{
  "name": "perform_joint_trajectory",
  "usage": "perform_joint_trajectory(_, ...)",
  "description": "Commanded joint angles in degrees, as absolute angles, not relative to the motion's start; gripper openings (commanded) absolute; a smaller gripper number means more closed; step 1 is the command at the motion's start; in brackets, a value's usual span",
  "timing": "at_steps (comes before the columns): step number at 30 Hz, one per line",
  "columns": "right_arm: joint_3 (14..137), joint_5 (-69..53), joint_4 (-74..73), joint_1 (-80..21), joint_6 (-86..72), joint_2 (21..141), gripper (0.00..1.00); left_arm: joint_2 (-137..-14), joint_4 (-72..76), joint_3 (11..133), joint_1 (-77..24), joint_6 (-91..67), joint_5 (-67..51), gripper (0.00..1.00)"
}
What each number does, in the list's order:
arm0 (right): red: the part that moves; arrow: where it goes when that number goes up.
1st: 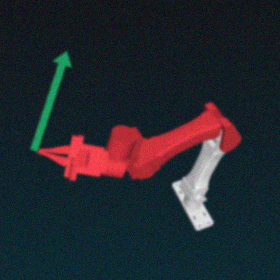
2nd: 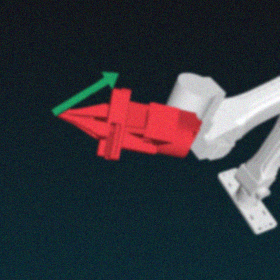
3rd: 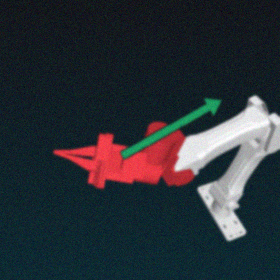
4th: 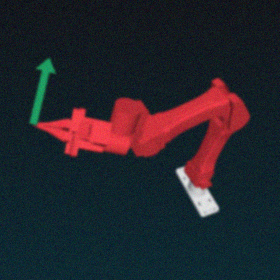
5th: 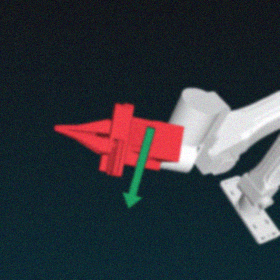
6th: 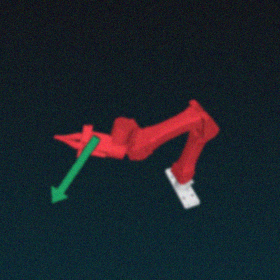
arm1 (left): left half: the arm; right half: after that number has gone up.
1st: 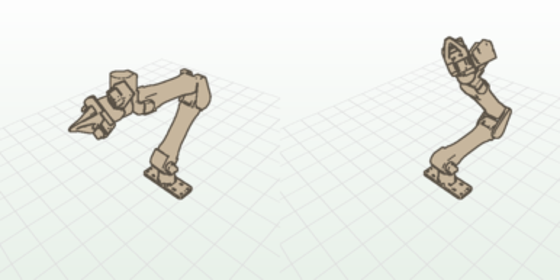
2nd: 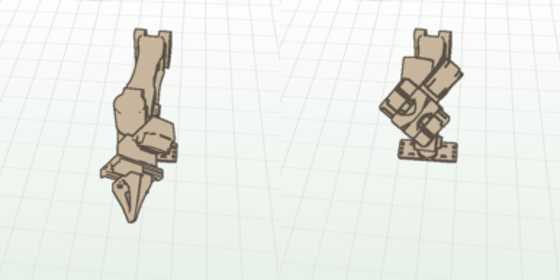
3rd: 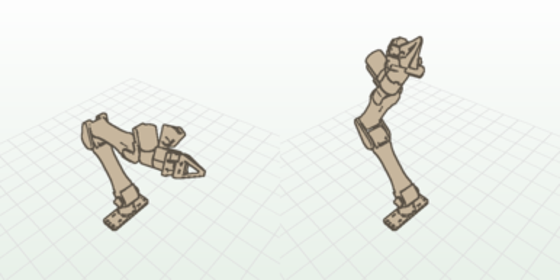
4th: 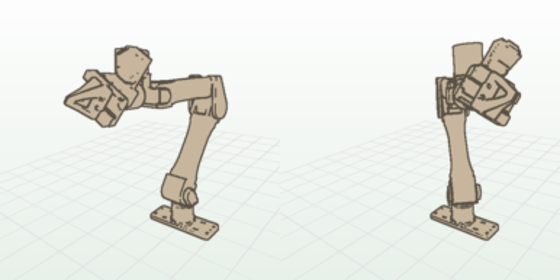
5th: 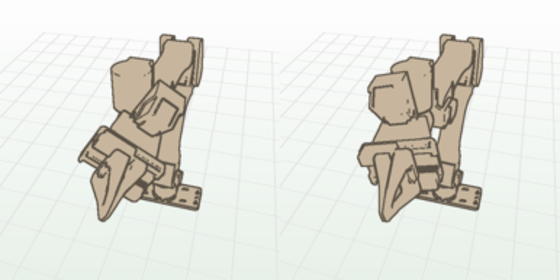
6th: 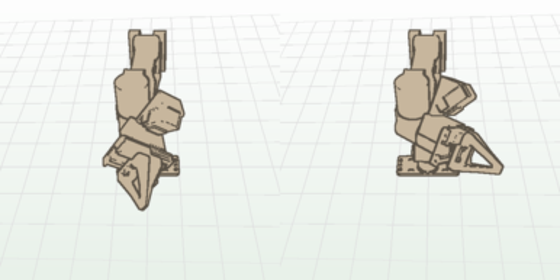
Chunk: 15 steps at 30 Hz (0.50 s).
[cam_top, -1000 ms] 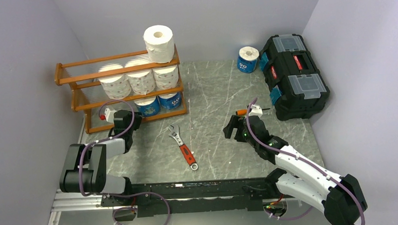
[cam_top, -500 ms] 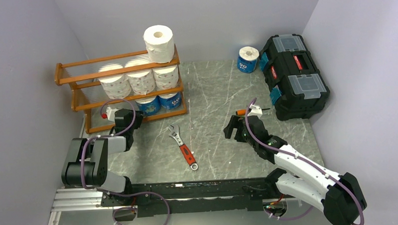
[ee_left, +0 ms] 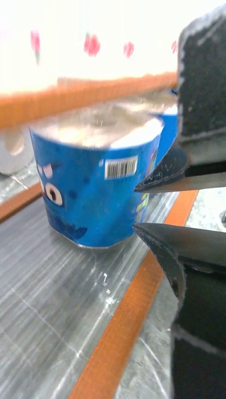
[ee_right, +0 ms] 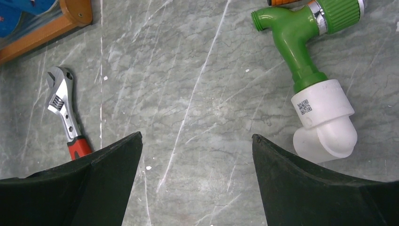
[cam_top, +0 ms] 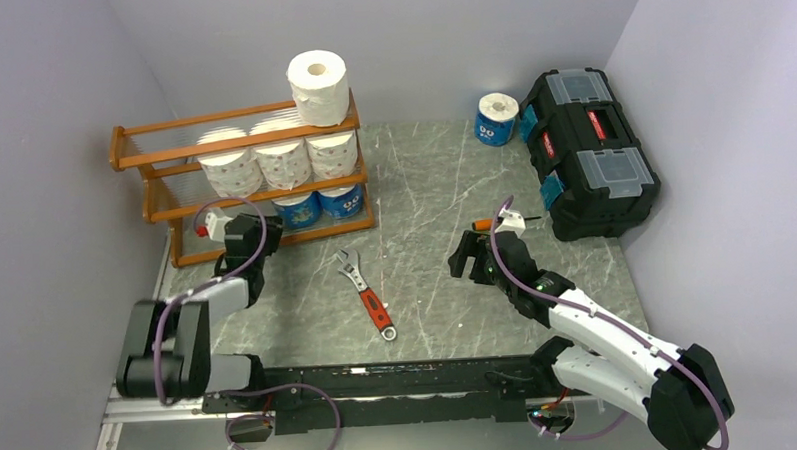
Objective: Place and organize the paper towels onto the shelf
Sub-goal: Place the paper towel on the shelf.
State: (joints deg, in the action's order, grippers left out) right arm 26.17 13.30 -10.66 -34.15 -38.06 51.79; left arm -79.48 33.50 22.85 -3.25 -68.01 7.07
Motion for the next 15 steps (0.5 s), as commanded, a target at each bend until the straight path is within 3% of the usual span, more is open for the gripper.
perform_joint_trajectory(1,28.9,15.3,-10.6,-34.0,-38.0,52.2,0.89,-65.9,20.5,22.5,-3.1,-65.6,14.3,0.40)
perform_joint_trajectory(4,30.5,15.2,-11.3,-34.0,-38.3,52.1,0.90,-55.4,6.7,24.3,-3.0,-62.6,18.1,0.56)
perform_joint_trajectory(10,36.0,15.9,-10.9,-34.0,-39.0,52.1,0.93,-38.7,-17.7,29.2,-3.7,-54.8,17.3,0.74)
perform_joint_trajectory(11,37.6,16.7,-11.0,-33.9,-38.9,52.9,0.93,-36.7,-20.4,29.5,-3.8,-53.4,16.8,0.79)
perform_joint_trajectory(12,39.2,17.9,-11.4,-33.9,-38.8,54.0,0.94,-34.9,-22.4,29.6,-4.1,-51.6,16.2,0.95)
perform_joint_trajectory(15,46.2,22.3,-13.8,-33.8,-39.6,58.0,0.95,-31.9,-27.7,30.1,-5.7,-47.3,15.6,0.99)
